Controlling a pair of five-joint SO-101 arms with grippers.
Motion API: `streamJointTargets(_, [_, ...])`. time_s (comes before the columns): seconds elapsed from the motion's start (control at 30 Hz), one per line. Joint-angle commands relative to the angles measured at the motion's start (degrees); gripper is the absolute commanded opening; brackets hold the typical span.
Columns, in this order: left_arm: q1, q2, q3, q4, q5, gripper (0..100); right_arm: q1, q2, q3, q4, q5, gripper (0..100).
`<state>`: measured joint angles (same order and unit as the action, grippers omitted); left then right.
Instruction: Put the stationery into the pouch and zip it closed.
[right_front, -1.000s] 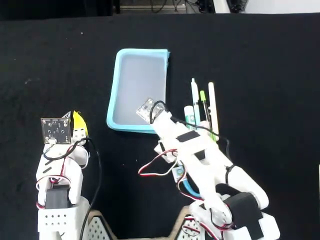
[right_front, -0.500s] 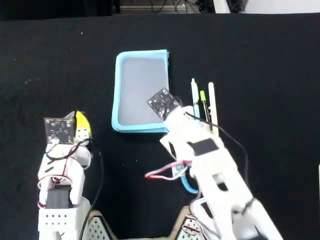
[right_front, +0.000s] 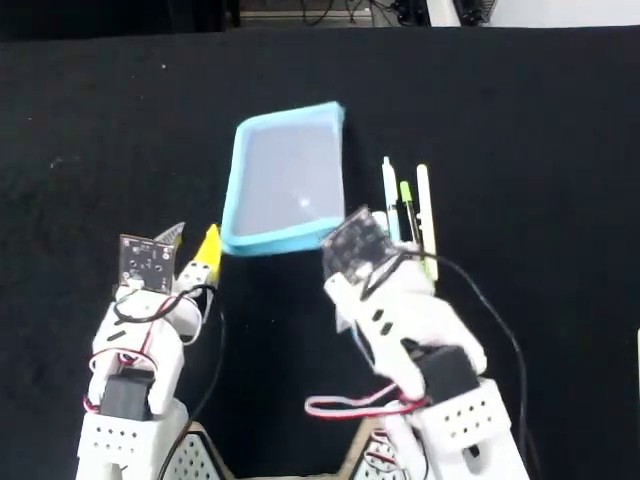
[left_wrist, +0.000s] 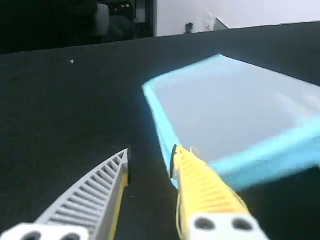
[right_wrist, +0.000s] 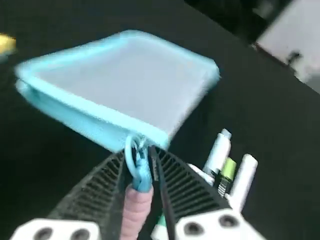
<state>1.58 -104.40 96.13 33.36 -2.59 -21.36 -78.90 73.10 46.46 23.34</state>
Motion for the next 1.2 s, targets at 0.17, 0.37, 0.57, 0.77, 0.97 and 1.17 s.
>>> streamJointTargets(0.17, [-2.5, -0.1, -2.1, -0.6, 5.0, 16, -10.9, -3.6, -6.0, 5.5, 0.0, 1.1])
streamJointTargets(0.37, [7.1, -0.1, 1.3, 2.5, -5.6, 16, -10.7, -3.6, -12.9, 5.5, 0.0, 1.1])
streamJointTargets(0.57, [9.3, -0.1, 1.3, 4.0, -6.7, 16, -11.1, -3.6, -13.7, -5.4, -0.4, 1.1])
streamJointTargets(0.77, [9.5, -0.1, 1.2, 4.8, -6.7, 16, -16.0, -3.6, -2.5, -17.3, -0.1, 1.1])
streamJointTargets(0.97, [14.8, -0.1, 1.2, 6.8, -6.7, 16, -18.4, -3.6, -1.9, -23.2, -0.1, 1.1])
streamJointTargets(1.17, [15.3, -0.1, 1.2, 6.9, -7.0, 16, -18.2, -3.6, -1.6, -13.7, -0.1, 1.1])
